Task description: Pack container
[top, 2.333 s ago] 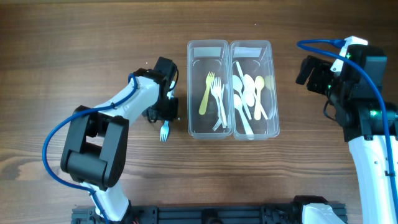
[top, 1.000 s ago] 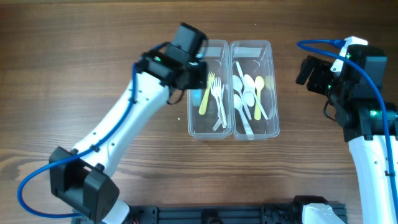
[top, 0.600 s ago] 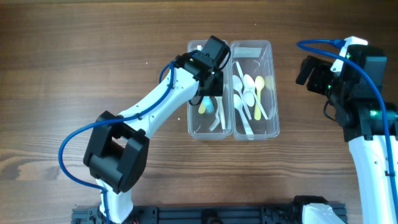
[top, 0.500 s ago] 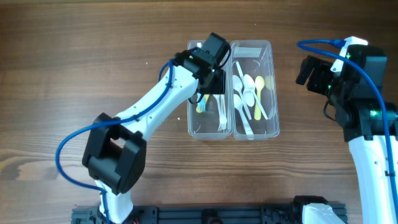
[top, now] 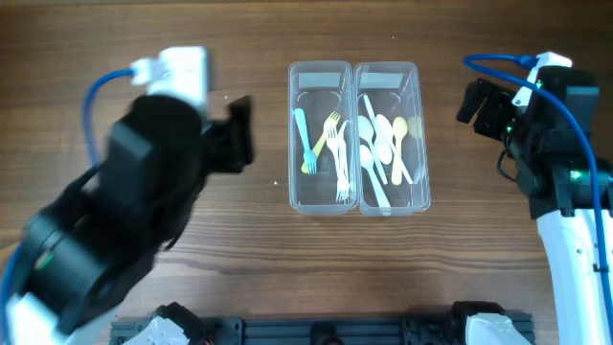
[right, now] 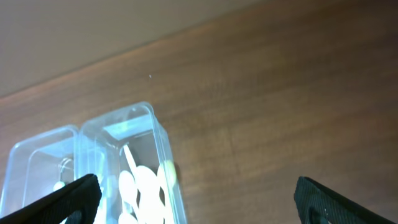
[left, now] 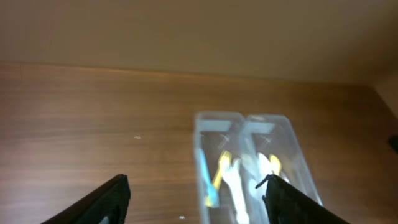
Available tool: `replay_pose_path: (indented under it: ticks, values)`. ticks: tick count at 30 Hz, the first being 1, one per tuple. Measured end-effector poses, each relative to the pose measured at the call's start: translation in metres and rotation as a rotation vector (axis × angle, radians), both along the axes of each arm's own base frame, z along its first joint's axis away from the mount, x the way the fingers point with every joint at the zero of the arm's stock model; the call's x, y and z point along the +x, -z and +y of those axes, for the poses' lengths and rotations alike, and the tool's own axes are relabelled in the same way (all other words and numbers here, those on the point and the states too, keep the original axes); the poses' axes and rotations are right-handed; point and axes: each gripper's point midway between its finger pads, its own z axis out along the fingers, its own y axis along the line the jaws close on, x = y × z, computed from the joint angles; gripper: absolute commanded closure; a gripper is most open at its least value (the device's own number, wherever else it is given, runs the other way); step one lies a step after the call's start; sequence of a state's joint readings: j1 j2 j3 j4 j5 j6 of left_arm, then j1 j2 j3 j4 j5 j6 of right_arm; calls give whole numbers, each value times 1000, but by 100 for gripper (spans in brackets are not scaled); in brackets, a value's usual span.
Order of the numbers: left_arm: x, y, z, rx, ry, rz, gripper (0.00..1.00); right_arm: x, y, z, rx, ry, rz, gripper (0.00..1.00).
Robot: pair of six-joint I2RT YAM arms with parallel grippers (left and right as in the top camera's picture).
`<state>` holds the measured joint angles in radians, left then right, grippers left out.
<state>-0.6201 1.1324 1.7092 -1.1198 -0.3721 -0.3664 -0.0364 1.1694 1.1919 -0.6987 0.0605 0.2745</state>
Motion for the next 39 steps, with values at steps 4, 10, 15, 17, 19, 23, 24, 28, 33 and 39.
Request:
replay_pose_path:
  ticks: [4, 10, 15, 17, 19, 23, 24, 28, 33, 39]
  values:
    - [-39, -22, 45, 5, -75, -83, 23, -31, -76, 1, -45, -22, -258, 0]
    - [-72, -8, 76, 66, -105, -35, 20, -141, -155, 10, -101, -66, -562, 0]
    - [-81, 11, 97, 125, -194, 39, 0, -180, -138, 15, -113, -97, -526, 0]
    - [-81, 9, 101, 122, -226, 31, 0, -181, -137, 18, -107, -110, -520, 0]
    - [-81, 9, 103, 123, -237, 31, 0, -180, -136, 18, -106, -113, -519, 0]
    - [-81, 9, 103, 121, -241, 30, 0, -181, -121, 19, -99, -118, -462, 0]
    - [-81, 9, 103, 121, -242, 30, 0, -182, -116, 19, -97, -119, -440, 0]
    - [-81, 9, 103, 121, -242, 30, 0, -184, -105, 19, -92, -121, -396, 0]
    - [-81, 9, 103, 121, -242, 30, 0, -186, -99, 20, 67, -47, -384, 0]
    - [-81, 9, 103, 121, -242, 30, 0, -187, -99, 4, 106, 83, -394, 0]
